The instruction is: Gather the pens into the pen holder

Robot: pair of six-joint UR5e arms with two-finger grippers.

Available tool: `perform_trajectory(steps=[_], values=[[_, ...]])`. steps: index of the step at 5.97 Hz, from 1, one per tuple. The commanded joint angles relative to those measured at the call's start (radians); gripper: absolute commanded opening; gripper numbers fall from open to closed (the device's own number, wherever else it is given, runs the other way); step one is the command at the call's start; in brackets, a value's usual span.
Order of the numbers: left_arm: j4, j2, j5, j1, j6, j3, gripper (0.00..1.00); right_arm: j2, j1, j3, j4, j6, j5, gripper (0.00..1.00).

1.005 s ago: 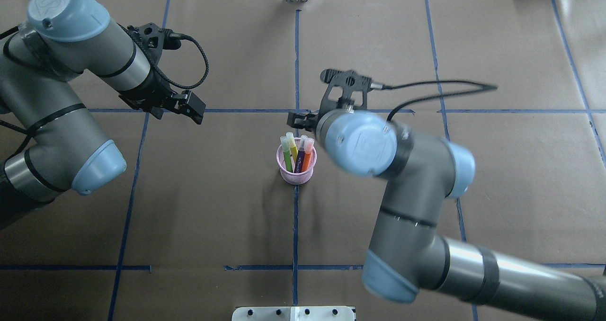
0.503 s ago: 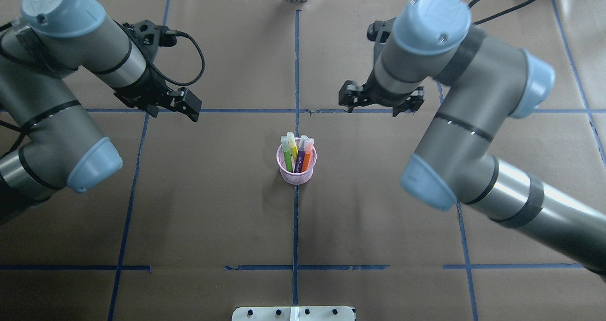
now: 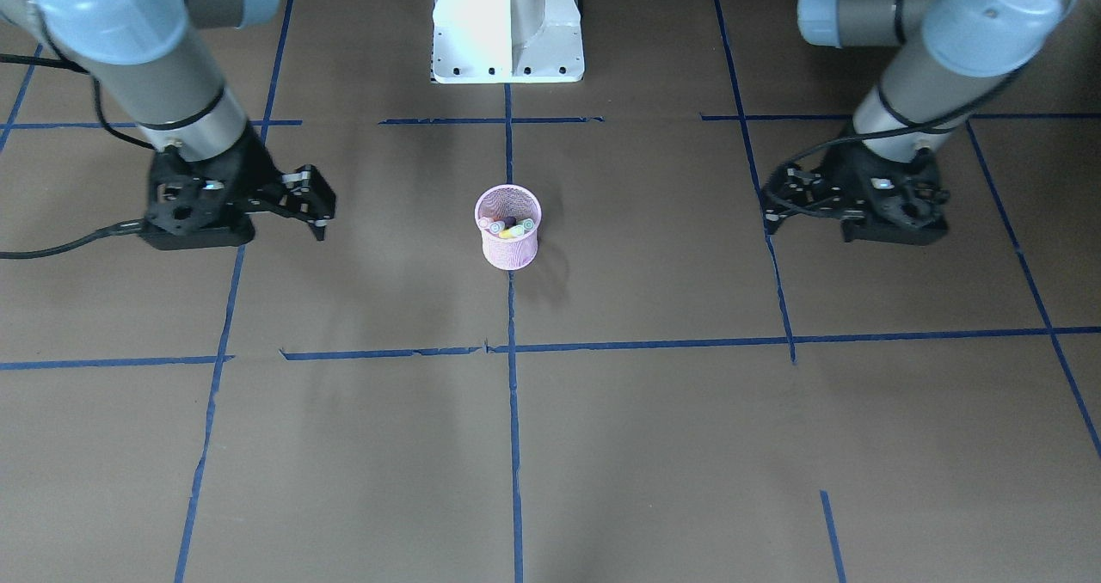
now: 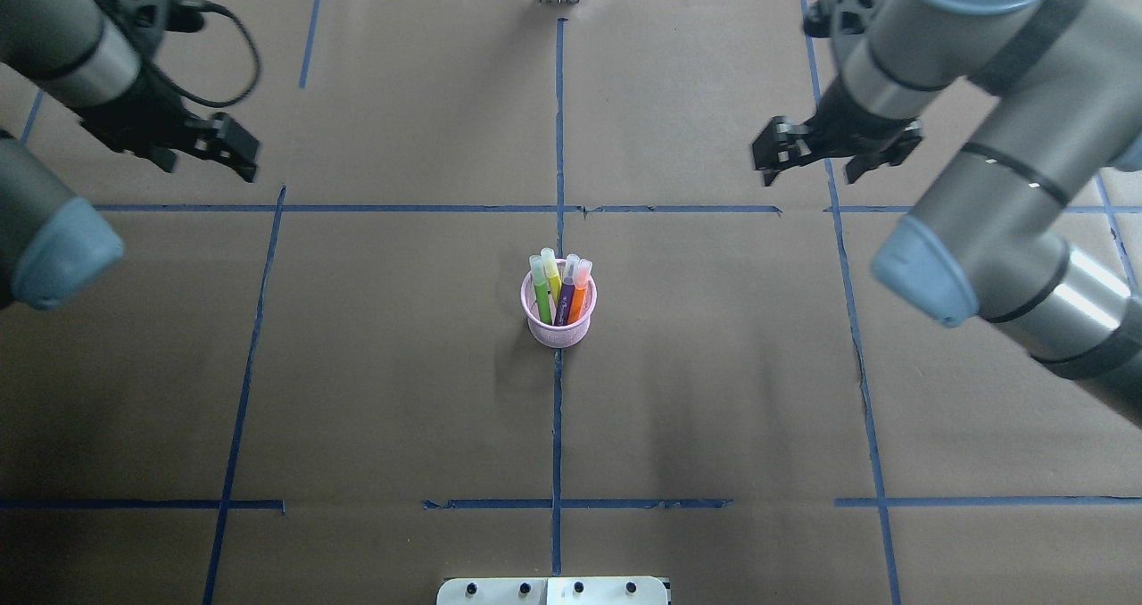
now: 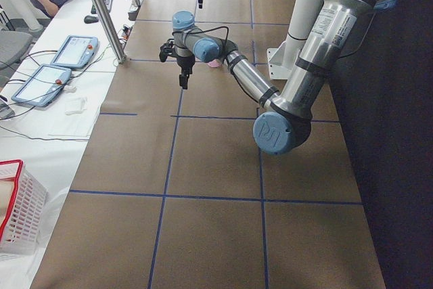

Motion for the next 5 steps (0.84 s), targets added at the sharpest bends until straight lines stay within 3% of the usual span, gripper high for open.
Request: perform_trajectory(steps=[1, 3, 5], values=[[0.02, 0.105, -0.036, -0.162, 0.28, 0.015, 1.0, -0.168, 0.189, 0.014, 0.002, -0.35, 0.103, 1.0], [0.019, 0.206, -0.136, -0.355, 0.587, 0.097, 1.0, -0.375, 0.427, 0.011, 0.002, -0.771, 0.177, 1.0], [0.013, 0.304, -0.224, -0.509, 0.763, 0.167, 1.0, -0.574, 0.619, -0.01, 0.002, -1.043, 0.211, 1.0]])
